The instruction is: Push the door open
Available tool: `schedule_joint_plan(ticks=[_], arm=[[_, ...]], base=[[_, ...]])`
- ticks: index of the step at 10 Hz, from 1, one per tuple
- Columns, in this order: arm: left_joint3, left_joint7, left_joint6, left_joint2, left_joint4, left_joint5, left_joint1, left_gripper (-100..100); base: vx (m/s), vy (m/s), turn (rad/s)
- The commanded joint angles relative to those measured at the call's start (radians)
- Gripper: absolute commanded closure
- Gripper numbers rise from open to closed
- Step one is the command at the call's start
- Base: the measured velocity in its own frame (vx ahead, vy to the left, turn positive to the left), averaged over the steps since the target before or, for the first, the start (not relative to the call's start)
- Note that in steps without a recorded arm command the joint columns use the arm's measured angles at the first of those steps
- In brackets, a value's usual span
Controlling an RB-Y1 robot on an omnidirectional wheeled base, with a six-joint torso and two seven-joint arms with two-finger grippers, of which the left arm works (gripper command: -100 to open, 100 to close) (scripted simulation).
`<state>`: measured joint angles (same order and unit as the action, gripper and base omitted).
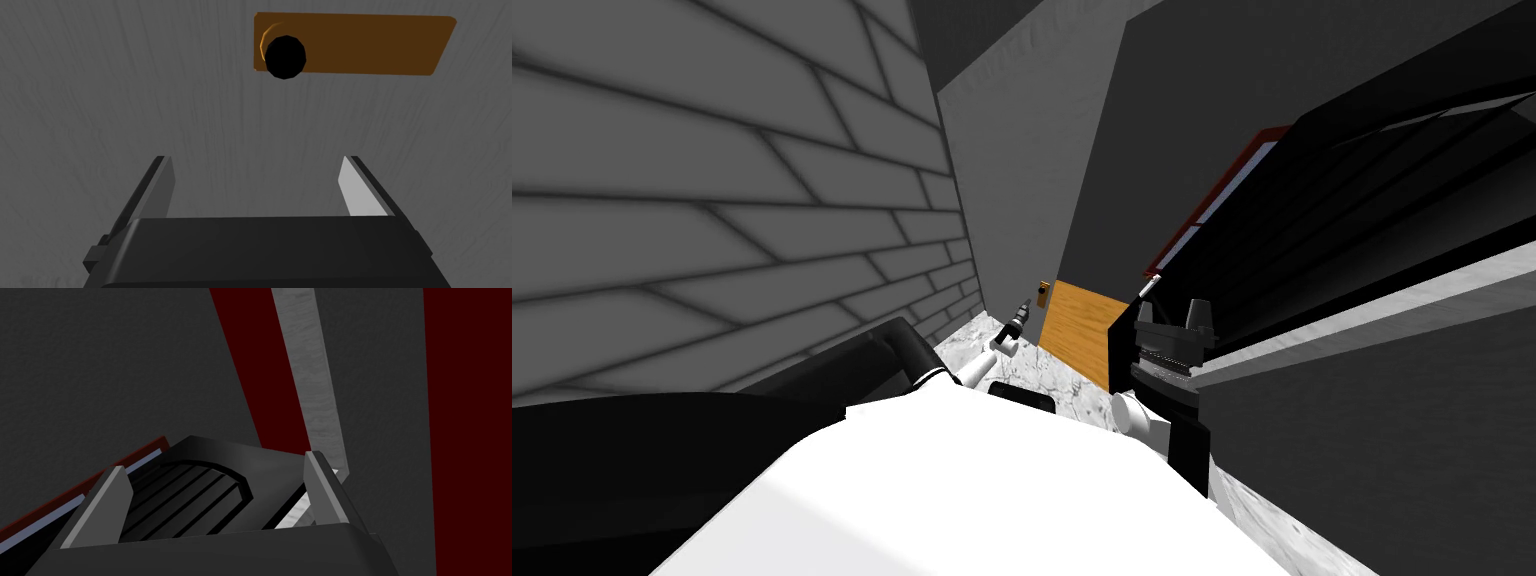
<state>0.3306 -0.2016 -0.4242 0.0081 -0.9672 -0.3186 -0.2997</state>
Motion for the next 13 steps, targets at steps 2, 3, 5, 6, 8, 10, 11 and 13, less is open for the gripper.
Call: schedule_joint_plan(ticks=[2, 3, 5, 6, 8, 10, 11, 13], arm=[[0.012, 0.0, 0.001, -0.015, 0.058, -0.009, -0.033, -100], [0.015, -0.001, 0.002, -0.02, 0.073, -0.012, -0.042, -100], [0.026, -0.002, 0.006, -0.039, 0.126, -0.021, -0.074, -100], [0.028, -0.002, 0.007, -0.042, 0.134, -0.022, -0.079, -100], [0.029, -0.002, 0.005, -0.048, 0.146, -0.024, -0.086, -100], [0.025, -0.002, 0.006, -0.007, 0.152, -0.024, -0.09, -100], [0.022, -0.002, 0.006, 0.004, 0.154, -0.025, -0.091, -100], [0.018, -0.001, 0.007, 0.012, 0.157, -0.025, -0.093, -100]], base=[[0.089, 0.057, -0.056], [0.1, 0.064, -0.065], [0.119, 0.073, -0.072], [0.113, 0.081, -0.038], [0.015, -0.005, 0.029], [0.119, -0.04, -0.02], [0.146, -0.048, -0.017], [0.128, -0.05, -0.012]])
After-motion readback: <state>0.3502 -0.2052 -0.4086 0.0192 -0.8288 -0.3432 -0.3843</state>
